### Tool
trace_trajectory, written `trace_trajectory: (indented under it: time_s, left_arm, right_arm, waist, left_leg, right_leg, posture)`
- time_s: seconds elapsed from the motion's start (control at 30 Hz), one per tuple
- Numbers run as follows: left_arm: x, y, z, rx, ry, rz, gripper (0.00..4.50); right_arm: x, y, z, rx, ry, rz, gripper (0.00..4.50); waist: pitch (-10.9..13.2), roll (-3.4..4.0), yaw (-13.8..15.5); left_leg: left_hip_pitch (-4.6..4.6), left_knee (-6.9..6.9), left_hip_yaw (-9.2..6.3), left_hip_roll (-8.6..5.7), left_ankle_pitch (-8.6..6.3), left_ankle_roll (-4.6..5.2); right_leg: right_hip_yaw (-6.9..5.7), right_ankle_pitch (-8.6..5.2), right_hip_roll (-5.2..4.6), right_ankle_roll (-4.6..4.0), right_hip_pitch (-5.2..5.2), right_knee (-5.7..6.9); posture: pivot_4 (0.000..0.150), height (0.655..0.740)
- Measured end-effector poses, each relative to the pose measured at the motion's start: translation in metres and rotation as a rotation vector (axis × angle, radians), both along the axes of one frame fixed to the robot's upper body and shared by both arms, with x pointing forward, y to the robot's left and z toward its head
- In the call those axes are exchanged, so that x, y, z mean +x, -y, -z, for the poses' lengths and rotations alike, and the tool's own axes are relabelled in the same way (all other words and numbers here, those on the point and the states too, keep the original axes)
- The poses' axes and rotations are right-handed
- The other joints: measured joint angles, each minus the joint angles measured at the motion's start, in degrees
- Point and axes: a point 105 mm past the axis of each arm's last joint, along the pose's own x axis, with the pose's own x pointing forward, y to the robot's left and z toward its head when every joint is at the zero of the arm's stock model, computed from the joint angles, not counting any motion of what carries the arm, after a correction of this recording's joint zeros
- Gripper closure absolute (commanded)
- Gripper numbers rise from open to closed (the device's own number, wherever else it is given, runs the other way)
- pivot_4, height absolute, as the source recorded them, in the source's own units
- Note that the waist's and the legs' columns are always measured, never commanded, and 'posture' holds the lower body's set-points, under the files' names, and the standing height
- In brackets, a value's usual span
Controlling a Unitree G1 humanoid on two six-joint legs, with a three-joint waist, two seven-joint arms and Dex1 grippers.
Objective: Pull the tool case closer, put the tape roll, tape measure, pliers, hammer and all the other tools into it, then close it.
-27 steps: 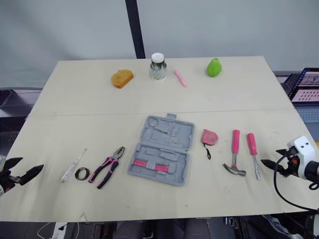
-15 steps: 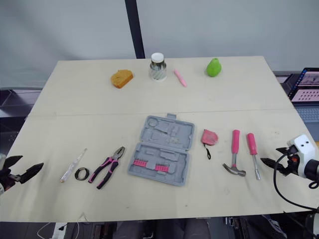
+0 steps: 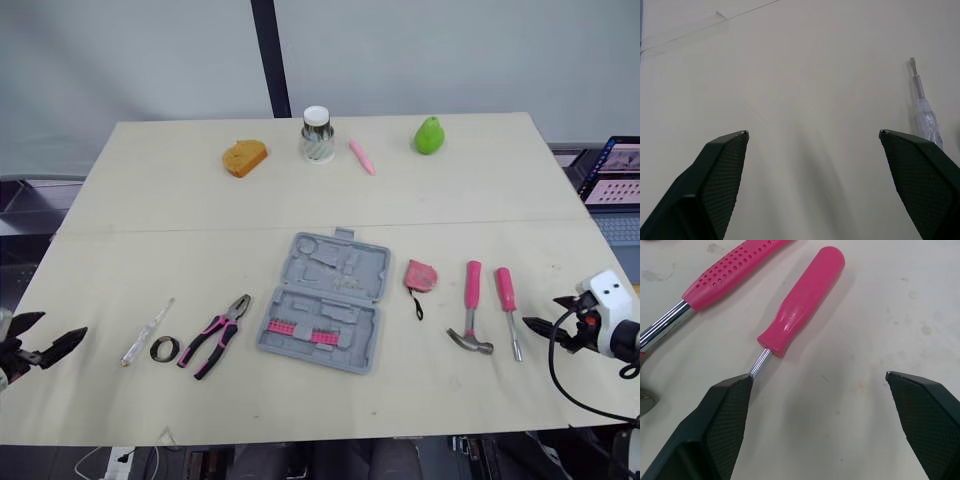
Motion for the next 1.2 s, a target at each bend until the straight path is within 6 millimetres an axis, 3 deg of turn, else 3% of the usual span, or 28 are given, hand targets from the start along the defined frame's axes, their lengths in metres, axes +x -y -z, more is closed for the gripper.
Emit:
trace_trajectory:
  time_s: [0.27,0.4,0.53,0.63,0.73,0.87,0.97,1.2]
  left_arm:
    - [-0.001,0.0,0.001,0.002,-0.006,-0.001,0.03]
    - [0.001,0.003,0.004,0.003,-0.018,0.009,0.03]
    - [0.022,0.036,-0.005,0.005,0.005,0.121,0.03]
    - [0.052,0.078,-0.019,0.005,0.04,0.276,0.85]
    - [0.075,0.123,-0.026,0.005,0.056,0.433,2.45]
    - [0.094,0.171,-0.024,-0.018,0.042,0.594,4.5]
    - [0.107,0.209,-0.02,-0.022,0.031,0.717,4.5]
    - [0.135,0.245,-0.009,0.014,-0.022,0.825,4.5]
  right_arm:
    - [0.0,0.0,0.0,0.005,0.0,0.002,0.0]
    - [0.01,-0.017,-0.016,0.093,0.067,-0.045,0.0]
    - [0.014,-0.07,-0.032,0.165,0.113,-0.205,0.0]
    - [0.016,-0.113,-0.037,0.181,0.131,-0.288,0.0]
    - [0.017,-0.152,-0.036,0.17,0.138,-0.358,0.93]
    - [0.015,-0.169,-0.026,0.12,0.103,-0.348,2.93]
    - [0.011,-0.19,-0.019,0.108,0.086,-0.37,4.45]
    - [0.006,-0.213,-0.003,0.059,0.037,-0.364,4.49]
  waist:
    - [0.0,0.0,0.0]
    - [0.0,0.0,0.03]
    - [0.0,0.0,0.33]
    - [0.0,0.01,1.56]
    - [-0.01,0.0,2.23]
    - [-0.01,0.0,2.86]
    - [-0.01,-0.02,3.07]
    - [-0.01,-0.05,2.9]
  left_leg:
    - [0.0,0.0,0.0,0.0,0.0,0.01]
    - [0.0,0.0,0.0,0.05,0.0,0.0]
    - [-0.02,0.03,-0.02,0.18,-0.06,-0.09]
    - [-0.01,0.13,-0.02,0.17,-0.07,-0.12]
    - [-0.03,0.14,-0.01,0.13,-0.07,-0.11]
    - [-0.07,0.12,0.04,0.17,0.07,0.16]
    - [-0.11,0.17,0.07,0.29,0.07,0.16]
    - [-0.12,0.37,0.23,0.52,0.11,0.1]
  right_leg:
    - [0.0,0.0,0.0,0.0,0.0,0.0]
    - [0.01,0.0,0.03,0.0,0.0,-0.01]
    - [0.02,0.01,0.12,-0.01,0.0,0.01]
    - [0.06,0.01,0.14,-0.02,0.0,0.11]
    - [0.11,0.02,0.17,-0.03,-0.05,0.12]
    - [0.13,0.02,0.29,-0.03,-0.12,0.11]
    - [0.14,0.02,0.45,-0.03,-0.11,0.05]
    - [0.25,0.05,0.77,-0.1,-0.11,0.04]
  posture:
    - [0.15,0.74]
    - [0.15,0.74]
    - [0.15,0.74]
    - [0.15,0.74]
    - [0.15,0.74]
    - [0.15,0.74]
    - [0.15,0.74]
    - [0.15,0.74]
